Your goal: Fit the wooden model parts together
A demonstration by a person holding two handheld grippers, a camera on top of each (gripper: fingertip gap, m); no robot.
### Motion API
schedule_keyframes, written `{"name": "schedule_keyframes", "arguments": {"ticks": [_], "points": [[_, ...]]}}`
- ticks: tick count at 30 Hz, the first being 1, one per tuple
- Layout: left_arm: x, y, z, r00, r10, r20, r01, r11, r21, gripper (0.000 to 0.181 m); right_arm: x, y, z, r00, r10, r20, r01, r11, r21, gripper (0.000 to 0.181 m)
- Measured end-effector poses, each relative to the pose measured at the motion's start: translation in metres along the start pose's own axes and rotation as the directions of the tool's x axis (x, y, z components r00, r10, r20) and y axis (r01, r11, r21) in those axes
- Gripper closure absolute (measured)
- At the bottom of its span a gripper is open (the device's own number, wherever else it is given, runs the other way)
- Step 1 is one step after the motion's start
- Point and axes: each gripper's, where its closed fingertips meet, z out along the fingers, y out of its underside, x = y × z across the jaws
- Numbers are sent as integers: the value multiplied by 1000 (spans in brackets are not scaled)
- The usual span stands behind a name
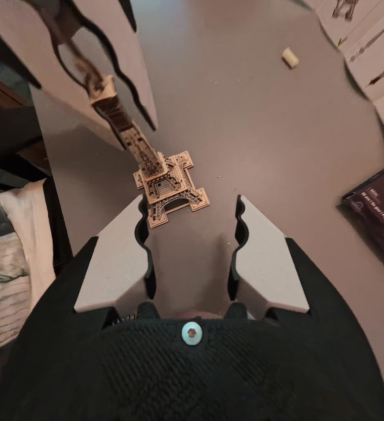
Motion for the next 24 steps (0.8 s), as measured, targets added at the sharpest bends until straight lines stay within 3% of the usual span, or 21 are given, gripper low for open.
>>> {"name": "schedule_keyframes", "arguments": {"ticks": [4,7,10,17,20,24], "points": [[2,-14,2,982,183,39,-186,975,125,145,-14,1,-4,997,-81,0,80,990,119,111],[4,-15,10,981,192,19,-193,972,135,145,-27,3,8,992,-123,29,117,982,146,116],[2,-13,14,974,223,51,-227,966,124,164,-30,3,16,993,-115,26,109,981,161,129],[5,-13,12,945,300,131,-315,942,118,164,-34,-6,20,990,-139,11,132,961,241,143],[5,-14,12,935,320,152,-337,935,106,163,-35,-8,23,990,-141,16,133,960,247,144],[-2,-12,14,968,216,124,-231,966,118,163,-37,-5,31,986,-164,42,152,966,212,148]]}}
